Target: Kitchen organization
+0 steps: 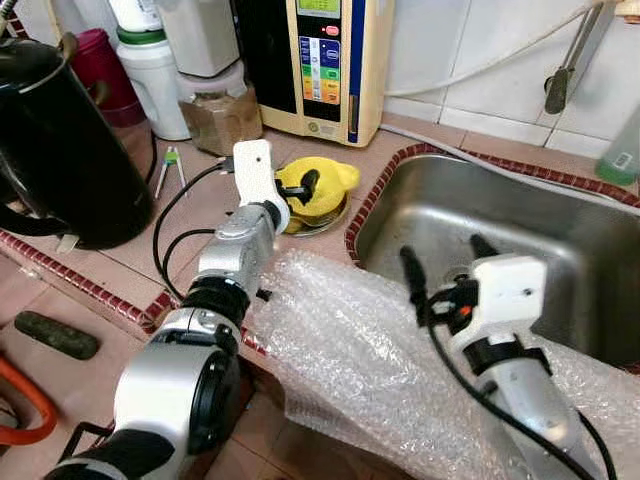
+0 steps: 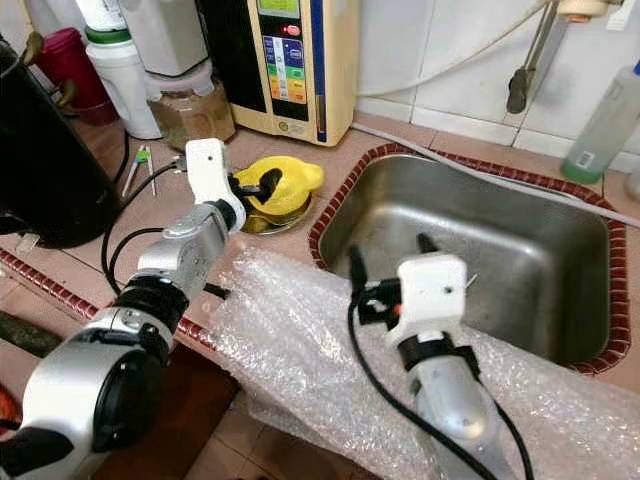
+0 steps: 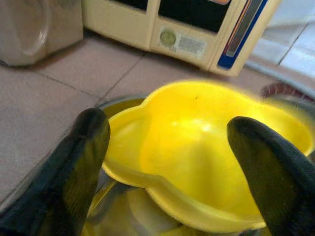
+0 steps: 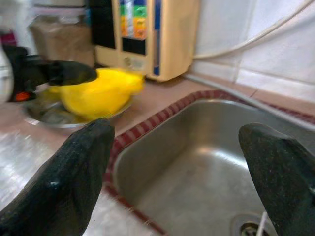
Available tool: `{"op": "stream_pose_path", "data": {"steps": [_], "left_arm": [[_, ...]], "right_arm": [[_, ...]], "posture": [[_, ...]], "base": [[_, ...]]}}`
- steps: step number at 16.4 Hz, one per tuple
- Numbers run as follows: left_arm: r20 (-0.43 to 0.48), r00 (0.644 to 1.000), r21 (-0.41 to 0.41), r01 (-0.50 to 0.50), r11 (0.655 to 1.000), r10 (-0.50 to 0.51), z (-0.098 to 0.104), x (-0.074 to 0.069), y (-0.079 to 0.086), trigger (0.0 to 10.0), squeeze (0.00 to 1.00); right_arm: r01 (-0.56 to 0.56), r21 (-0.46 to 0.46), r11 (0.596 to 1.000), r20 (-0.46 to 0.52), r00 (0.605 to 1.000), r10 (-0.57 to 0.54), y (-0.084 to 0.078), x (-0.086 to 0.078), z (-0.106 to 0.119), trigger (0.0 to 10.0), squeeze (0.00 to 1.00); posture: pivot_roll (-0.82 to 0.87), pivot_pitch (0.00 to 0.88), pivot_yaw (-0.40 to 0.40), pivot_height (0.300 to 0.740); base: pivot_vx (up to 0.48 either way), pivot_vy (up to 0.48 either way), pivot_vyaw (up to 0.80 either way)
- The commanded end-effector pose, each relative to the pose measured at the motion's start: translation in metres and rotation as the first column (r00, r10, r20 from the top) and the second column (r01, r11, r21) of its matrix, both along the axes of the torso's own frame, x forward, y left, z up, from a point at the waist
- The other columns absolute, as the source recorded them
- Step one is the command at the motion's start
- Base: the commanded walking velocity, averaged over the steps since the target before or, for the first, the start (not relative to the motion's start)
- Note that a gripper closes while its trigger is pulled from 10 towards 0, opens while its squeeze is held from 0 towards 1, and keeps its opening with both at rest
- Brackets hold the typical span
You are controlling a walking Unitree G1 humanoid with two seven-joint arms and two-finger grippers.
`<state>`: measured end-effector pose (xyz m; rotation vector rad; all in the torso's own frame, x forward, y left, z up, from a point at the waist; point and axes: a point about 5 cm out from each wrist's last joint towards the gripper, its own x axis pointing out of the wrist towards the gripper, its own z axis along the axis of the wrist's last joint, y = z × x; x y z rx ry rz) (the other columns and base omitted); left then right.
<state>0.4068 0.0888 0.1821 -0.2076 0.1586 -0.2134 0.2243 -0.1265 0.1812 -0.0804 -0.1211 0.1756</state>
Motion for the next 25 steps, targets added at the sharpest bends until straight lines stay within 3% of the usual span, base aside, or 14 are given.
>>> {"op": "stream_pose_path", "data": {"steps": [1,9,14,21,23,25], "left_arm": [[-0.054,0.998,0.006,-0.012,1.0,0.012,-0.008,-0.001,0.001,0.0,0.0],[-0.111,0.988,-0.057,-0.117,0.991,0.111,-0.009,0.003,0.022,0.0,0.0],[-0.155,0.981,-0.145,-0.14,0.98,0.117,-0.01,0.003,0.025,0.0,0.0],[-0.181,0.973,-0.202,-0.18,0.963,0.144,-0.004,0.006,0.034,0.0,0.0],[-0.153,0.976,-0.23,-0.189,0.954,0.157,0.0,0.007,0.037,0.0,0.0],[-0.068,0.986,-0.264,-0.164,0.95,0.151,0.01,0.008,0.034,0.0,0.0]], "right_arm": [[-0.033,0.007,0.999,0.017,0.999,0.033,0.005,-0.004,0.006,10.0,0.0],[-0.071,-0.032,0.997,0.022,0.997,0.072,0.009,0.001,0.006,10.0,0.0],[-0.074,-0.038,0.997,0.025,0.997,0.075,0.01,0.004,0.005,10.0,0.0],[-0.072,-0.047,0.996,0.025,0.997,0.073,0.011,0.006,0.002,10.0,0.0],[-0.072,-0.056,0.996,0.028,0.997,0.074,0.01,0.007,0.002,10.0,0.0],[-0.069,-0.058,0.996,0.03,0.997,0.071,0.009,0.008,0.001,10.0,0.0]], "posture": [[-0.22,0.131,0.118,0.74],[-0.18,0.117,0.109,0.74],[-0.17,0.106,0.108,0.74],[-0.16,0.102,0.103,0.74],[-0.16,0.099,0.101,0.74],[-0.16,0.098,0.098,0.74]], "base": [[0.0,0.0,0.0],[0.0,0.0,0.0],[0.0,0.0,0.0],[0.0,0.0,0.0],[0.0,0.0,0.0],[0.0,0.0,0.0]]}}
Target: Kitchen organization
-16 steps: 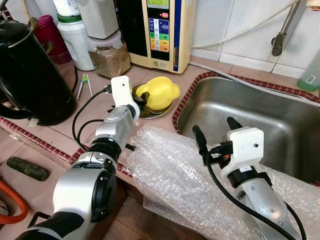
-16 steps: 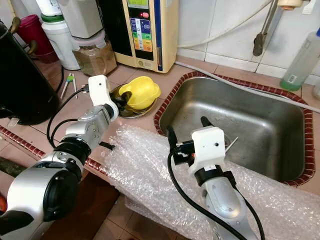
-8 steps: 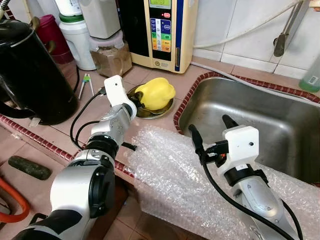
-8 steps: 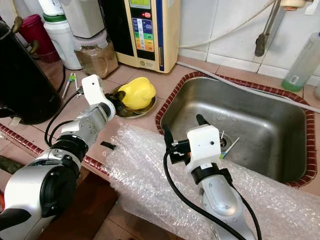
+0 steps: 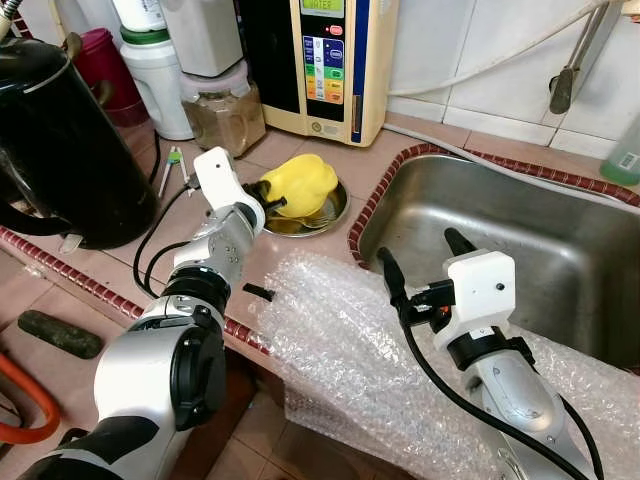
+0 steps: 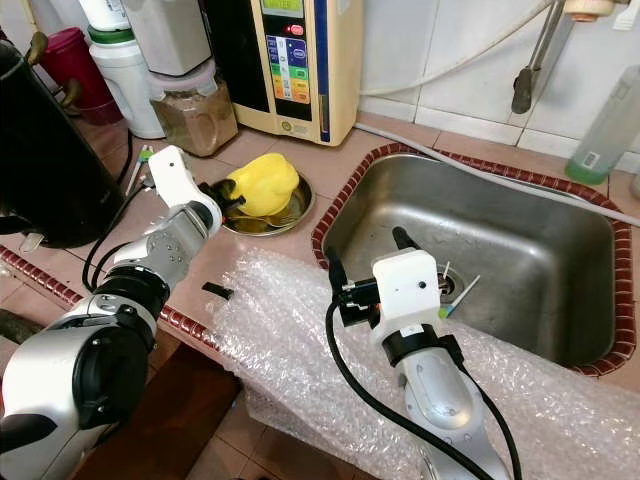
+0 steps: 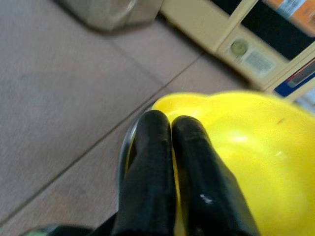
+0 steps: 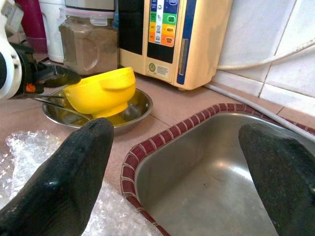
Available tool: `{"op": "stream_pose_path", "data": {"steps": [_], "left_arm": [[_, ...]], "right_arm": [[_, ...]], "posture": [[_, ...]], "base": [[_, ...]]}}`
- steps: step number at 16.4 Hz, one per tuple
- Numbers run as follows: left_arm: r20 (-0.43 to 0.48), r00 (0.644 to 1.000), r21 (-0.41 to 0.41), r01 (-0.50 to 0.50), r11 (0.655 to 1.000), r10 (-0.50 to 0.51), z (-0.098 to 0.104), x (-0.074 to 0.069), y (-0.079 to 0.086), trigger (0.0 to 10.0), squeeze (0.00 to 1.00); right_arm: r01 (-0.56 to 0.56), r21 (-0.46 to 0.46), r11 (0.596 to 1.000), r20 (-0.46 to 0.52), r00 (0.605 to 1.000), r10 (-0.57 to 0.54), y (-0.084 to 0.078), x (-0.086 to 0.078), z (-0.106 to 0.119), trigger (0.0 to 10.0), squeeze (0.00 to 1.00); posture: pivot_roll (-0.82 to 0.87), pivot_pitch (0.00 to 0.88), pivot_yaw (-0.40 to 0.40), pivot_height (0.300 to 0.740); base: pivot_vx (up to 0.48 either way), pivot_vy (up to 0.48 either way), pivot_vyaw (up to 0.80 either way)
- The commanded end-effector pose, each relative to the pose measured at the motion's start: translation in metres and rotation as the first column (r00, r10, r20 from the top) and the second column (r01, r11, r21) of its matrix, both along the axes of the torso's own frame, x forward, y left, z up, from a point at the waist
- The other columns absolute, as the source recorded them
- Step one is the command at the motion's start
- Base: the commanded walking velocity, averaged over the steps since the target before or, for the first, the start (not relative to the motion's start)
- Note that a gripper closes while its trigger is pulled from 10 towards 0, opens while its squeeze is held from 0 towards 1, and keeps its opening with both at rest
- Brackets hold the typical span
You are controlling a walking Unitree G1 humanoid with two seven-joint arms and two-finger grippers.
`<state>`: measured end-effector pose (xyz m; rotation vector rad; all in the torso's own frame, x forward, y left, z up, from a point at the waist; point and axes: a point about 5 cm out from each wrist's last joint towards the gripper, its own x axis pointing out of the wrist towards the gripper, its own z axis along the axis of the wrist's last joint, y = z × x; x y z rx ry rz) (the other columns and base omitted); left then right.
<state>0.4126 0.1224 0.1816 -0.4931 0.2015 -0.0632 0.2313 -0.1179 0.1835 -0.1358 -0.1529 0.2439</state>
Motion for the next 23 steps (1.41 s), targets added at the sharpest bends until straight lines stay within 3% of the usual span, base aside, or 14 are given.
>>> {"op": "stream_pose_path", "data": {"steps": [1,6,7,8,9,14,16,23], "left_arm": [[0.064,0.998,-0.005,0.009,1.0,-0.009,0.013,0.002,-0.002,0.0,0.0],[0.159,0.983,-0.007,0.099,0.995,-0.096,0.014,-0.002,-0.021,0.0,0.0],[0.24,0.963,0.037,0.116,0.993,-0.121,0.025,-0.002,-0.025,3.8,0.0],[0.259,0.957,0.054,0.119,0.991,-0.129,0.028,-0.002,-0.027,3.8,0.0],[0.261,0.959,0.075,0.097,0.992,-0.113,0.029,-0.003,-0.028,10.0,1.0],[0.181,0.983,0.052,-0.05,0.997,0.039,0.02,-0.001,-0.014,10.0,1.0],[0.084,0.996,0.001,-0.041,0.999,0.041,0.013,0.0,-0.019,10.0,1.0],[0.021,1.0,-0.046,0.008,0.999,-0.007,0.012,0.0,-0.037,10.0,1.0]], "right_arm": [[-0.004,-0.002,1.0,-0.002,1.0,0.004,0.001,0.001,-0.001,10.0,0.0],[-0.002,-0.008,1.0,-0.002,1.0,0.002,0.0,0.002,-0.002,10.0,0.0],[-0.002,-0.01,1.0,-0.003,1.0,0.002,0.0,0.002,-0.002,10.0,0.0],[-0.002,-0.01,1.0,-0.003,1.0,0.002,0.0,0.002,-0.003,10.0,0.0],[-0.004,-0.012,1.0,-0.001,1.0,0.004,0.0,0.003,-0.003,10.0,0.0],[-0.006,-0.019,1.0,0.006,1.0,0.007,0.001,0.003,-0.001,10.0,0.0],[0.0,-0.02,1.0,0.009,1.0,0.0,0.001,0.002,-0.001,10.0,0.0],[0.015,-0.022,1.0,0.013,1.0,-0.015,0.001,0.0,-0.002,10.0,0.0]], "posture": [[-0.16,0.097,0.096,0.74],[-0.17,0.097,0.092,0.74],[-0.17,0.096,0.09,0.74],[-0.17,0.096,0.089,0.74],[-0.16,0.094,0.088,0.74],[-0.17,0.093,0.088,0.74],[-0.17,0.095,0.095,0.74],[-0.19,0.094,0.115,0.74]], "base": [[0.0,0.0,0.0],[0.0,0.0,0.0],[0.0,0.0,0.0],[0.0,0.0,0.0],[0.0,0.0,0.0],[0.0,0.0,0.0],[0.0,0.0,0.0],[0.0,0.0,0.0]]}}
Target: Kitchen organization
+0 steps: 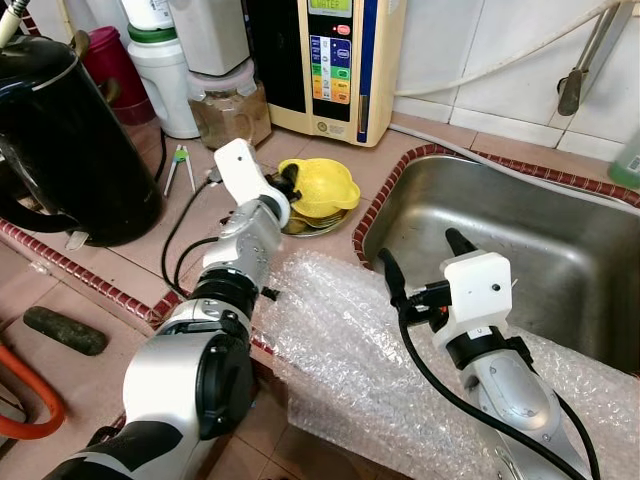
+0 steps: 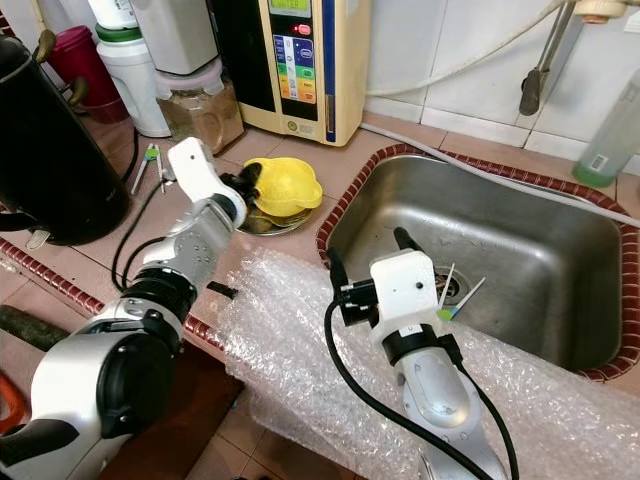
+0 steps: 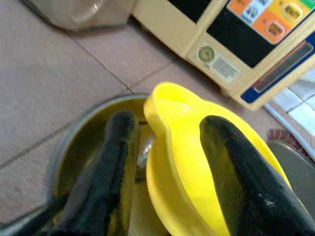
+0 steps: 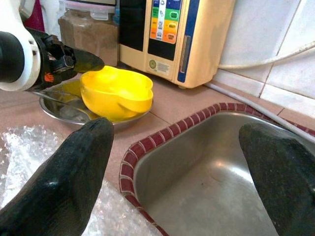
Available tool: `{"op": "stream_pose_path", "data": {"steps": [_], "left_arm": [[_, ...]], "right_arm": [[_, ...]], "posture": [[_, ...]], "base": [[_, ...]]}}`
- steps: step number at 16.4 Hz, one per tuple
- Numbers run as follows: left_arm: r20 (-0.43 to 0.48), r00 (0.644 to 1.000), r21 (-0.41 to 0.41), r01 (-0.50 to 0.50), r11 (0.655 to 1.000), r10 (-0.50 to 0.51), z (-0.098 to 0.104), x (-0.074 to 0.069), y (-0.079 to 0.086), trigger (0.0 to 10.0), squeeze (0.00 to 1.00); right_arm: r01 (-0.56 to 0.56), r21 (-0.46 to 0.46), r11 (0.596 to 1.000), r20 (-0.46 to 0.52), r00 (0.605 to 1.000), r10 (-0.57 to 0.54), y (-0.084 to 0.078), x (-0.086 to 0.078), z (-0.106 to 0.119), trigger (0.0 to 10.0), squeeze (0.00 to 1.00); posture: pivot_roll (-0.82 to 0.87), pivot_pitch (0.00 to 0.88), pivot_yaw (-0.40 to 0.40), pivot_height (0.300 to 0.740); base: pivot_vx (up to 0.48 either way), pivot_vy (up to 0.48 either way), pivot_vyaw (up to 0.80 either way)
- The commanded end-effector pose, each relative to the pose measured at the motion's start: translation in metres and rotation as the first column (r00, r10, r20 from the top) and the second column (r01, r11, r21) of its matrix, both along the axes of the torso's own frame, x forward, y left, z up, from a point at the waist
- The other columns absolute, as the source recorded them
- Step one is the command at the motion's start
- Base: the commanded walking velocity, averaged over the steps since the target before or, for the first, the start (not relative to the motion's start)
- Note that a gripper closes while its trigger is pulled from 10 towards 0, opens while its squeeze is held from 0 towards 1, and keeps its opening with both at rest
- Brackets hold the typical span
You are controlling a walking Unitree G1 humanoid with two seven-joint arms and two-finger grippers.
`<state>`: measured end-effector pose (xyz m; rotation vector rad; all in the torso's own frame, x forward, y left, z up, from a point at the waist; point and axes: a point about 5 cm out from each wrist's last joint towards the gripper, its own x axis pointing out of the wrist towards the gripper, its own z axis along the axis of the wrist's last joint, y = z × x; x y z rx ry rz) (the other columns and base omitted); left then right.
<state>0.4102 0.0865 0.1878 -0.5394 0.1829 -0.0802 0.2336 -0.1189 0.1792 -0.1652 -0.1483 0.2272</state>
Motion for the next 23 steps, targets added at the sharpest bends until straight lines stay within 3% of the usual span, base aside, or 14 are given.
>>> {"op": "stream_pose_path", "data": {"steps": [1,4,6,7,8,9,17,23], "left_arm": [[-0.004,1.0,-0.004,0.006,1.0,-0.006,0.006,0.002,-0.002,10.0,1.0],[-0.042,0.999,0.017,0.027,0.999,-0.026,0.003,0.001,-0.006,10.0,1.0],[-0.123,0.992,0.06,0.038,0.997,-0.03,-0.008,-0.001,-0.006,10.0,1.0],[-0.145,0.988,0.043,0.052,0.998,-0.045,-0.011,-0.002,-0.008,10.0,0.54],[-0.149,0.987,0.046,0.064,0.997,-0.057,-0.012,-0.003,-0.009,8.9,0.0],[-0.153,0.987,0.046,0.067,0.997,-0.059,-0.013,-0.003,-0.009,0.0,0.0],[-0.185,0.983,0.007,0.018,1.0,-0.016,-0.018,-0.003,0.003,0.0,0.0],[-0.131,0.991,-0.019,0.015,1.0,-0.018,-0.016,-0.003,0.003,0.0,0.0]], "right_arm": [[-0.004,0.004,1.0,0.012,1.0,0.004,0.002,-0.002,0.002,10.0,0.0],[-0.003,0.002,1.0,0.013,1.0,0.003,0.003,-0.003,0.002,10.0,0.0],[-0.003,0.0,1.0,0.013,1.0,0.003,0.003,-0.002,0.001,10.0,0.0],[-0.003,0.0,1.0,0.013,1.0,0.003,0.003,-0.002,0.001,10.0,0.0],[-0.004,-0.001,1.0,0.013,1.0,0.004,0.003,-0.002,0.001,10.0,0.0],[-0.004,-0.001,1.0,0.014,1.0,0.004,0.003,-0.002,0.001,10.0,0.0],[-0.004,-0.005,1.0,0.012,1.0,0.004,0.004,-0.002,-0.001,10.0,0.0],[-0.028,0.005,1.0,0.015,1.0,0.028,0.005,-0.001,0.0,10.0,0.0]], "posture": [[-0.19,0.092,0.121,0.74],[-0.19,0.09,0.124,0.74],[-0.19,0.089,0.126,0.74],[-0.19,0.089,0.126,0.74],[-0.19,0.086,0.125,0.74],[-0.19,0.086,0.125,0.74],[-0.19,0.086,0.127,0.74],[-0.18,0.083,0.116,0.74]], "base": [[0.0,0.0,0.0],[0.0,0.0,0.0],[0.0,0.0,0.0],[0.0,0.0,0.0],[0.0,0.0,0.0],[0.0,0.0,0.0],[0.0,0.0,0.0],[0.0,0.0,0.0]]}}
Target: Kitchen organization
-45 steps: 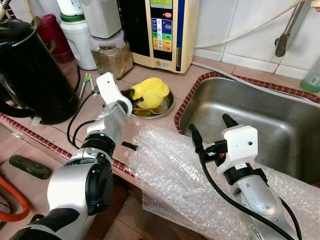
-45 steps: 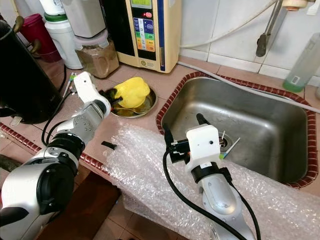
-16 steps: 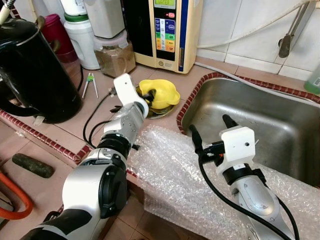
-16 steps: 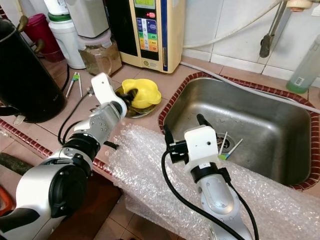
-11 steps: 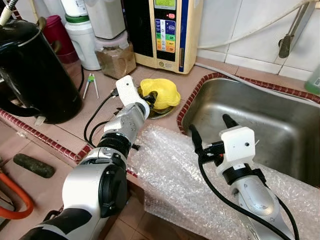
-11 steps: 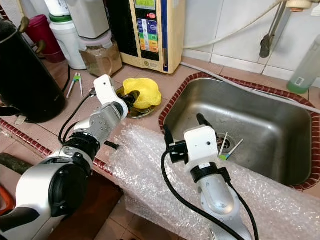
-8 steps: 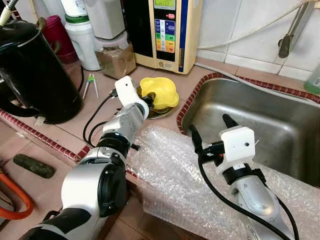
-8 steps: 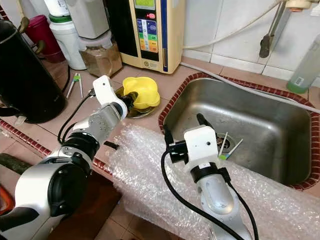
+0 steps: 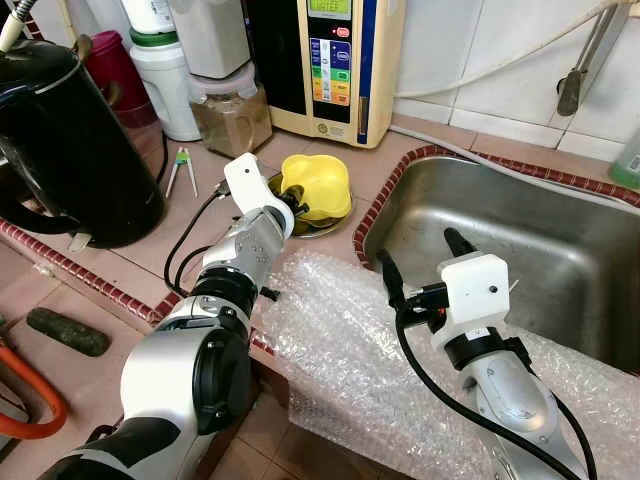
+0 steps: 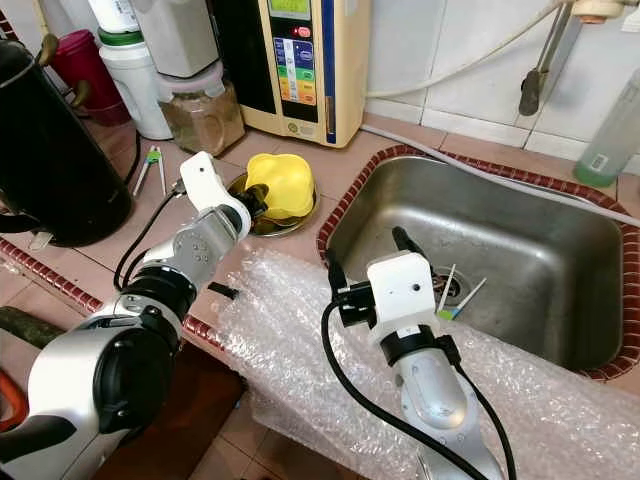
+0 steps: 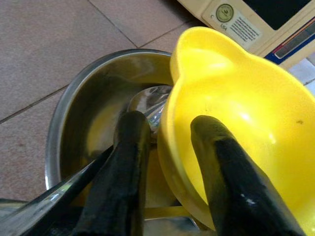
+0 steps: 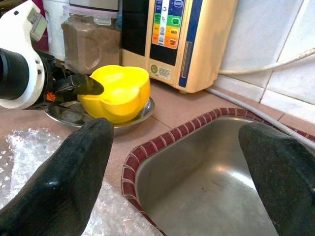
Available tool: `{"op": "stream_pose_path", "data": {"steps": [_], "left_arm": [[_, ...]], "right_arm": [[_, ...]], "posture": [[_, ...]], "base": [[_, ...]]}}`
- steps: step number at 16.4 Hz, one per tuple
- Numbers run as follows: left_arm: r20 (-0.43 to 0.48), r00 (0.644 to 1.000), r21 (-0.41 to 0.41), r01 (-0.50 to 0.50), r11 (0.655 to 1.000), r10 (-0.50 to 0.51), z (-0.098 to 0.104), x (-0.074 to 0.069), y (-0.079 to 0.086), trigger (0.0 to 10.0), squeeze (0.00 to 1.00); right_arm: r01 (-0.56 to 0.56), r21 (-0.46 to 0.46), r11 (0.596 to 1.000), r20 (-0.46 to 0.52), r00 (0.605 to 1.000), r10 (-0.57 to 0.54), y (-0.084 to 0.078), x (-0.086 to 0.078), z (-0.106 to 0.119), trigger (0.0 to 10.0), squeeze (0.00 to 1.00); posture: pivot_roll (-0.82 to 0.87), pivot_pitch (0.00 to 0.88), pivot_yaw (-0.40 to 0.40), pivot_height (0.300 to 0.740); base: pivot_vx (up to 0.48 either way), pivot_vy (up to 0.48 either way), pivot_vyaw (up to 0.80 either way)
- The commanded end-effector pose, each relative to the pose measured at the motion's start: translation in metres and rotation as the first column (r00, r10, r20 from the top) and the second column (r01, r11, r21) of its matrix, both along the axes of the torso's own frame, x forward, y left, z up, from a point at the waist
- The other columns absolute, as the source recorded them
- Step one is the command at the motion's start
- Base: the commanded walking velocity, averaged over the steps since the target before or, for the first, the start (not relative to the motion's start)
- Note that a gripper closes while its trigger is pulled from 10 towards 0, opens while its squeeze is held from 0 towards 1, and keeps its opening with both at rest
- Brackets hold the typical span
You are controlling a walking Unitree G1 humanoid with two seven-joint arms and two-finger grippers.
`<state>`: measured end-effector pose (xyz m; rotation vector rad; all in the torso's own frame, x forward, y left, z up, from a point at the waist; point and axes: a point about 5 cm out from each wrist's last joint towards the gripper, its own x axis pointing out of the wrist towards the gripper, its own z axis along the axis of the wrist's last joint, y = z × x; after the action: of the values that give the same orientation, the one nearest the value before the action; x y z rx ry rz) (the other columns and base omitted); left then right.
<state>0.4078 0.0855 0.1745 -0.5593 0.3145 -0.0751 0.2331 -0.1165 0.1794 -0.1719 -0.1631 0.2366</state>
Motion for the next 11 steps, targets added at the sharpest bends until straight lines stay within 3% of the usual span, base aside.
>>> {"op": "stream_pose_path", "data": {"steps": [1,5,9,11], "left_arm": [[0.001,1.0,-0.001,-0.014,1.0,0.014,-0.003,-0.001,0.005,0.0,0.0],[0.012,1.0,0.012,-0.013,1.0,0.013,-0.007,-0.002,0.005,0.0,0.0],[0.176,0.984,0.102,-0.017,0.995,-0.001,0.004,-0.002,0.003,0.0,0.0],[0.195,0.981,0.114,-0.008,0.993,-0.014,0.003,-0.003,-0.001,0.0,0.0]], "right_arm": [[-0.029,0.018,0.999,0.004,1.0,0.029,0.004,-0.001,0.001,10.0,0.0],[-0.065,0.03,0.997,0.014,0.998,0.065,0.007,-0.002,0.004,10.0,0.0],[-0.063,0.033,0.997,0.019,0.998,0.063,0.005,0.0,0.006,10.0,0.0],[-0.063,0.031,0.998,0.018,0.998,0.062,0.005,0.001,0.005,10.0,0.0]], "posture": [[-0.18,0.083,0.114,0.74],[-0.18,0.08,0.104,0.74],[-0.18,0.075,0.101,0.74],[-0.18,0.074,0.102,0.74]], "base": [[0.0,0.0,0.0],[0.0,0.0,0.0],[0.0,0.0,0.0],[0.0,0.0,0.0]]}}
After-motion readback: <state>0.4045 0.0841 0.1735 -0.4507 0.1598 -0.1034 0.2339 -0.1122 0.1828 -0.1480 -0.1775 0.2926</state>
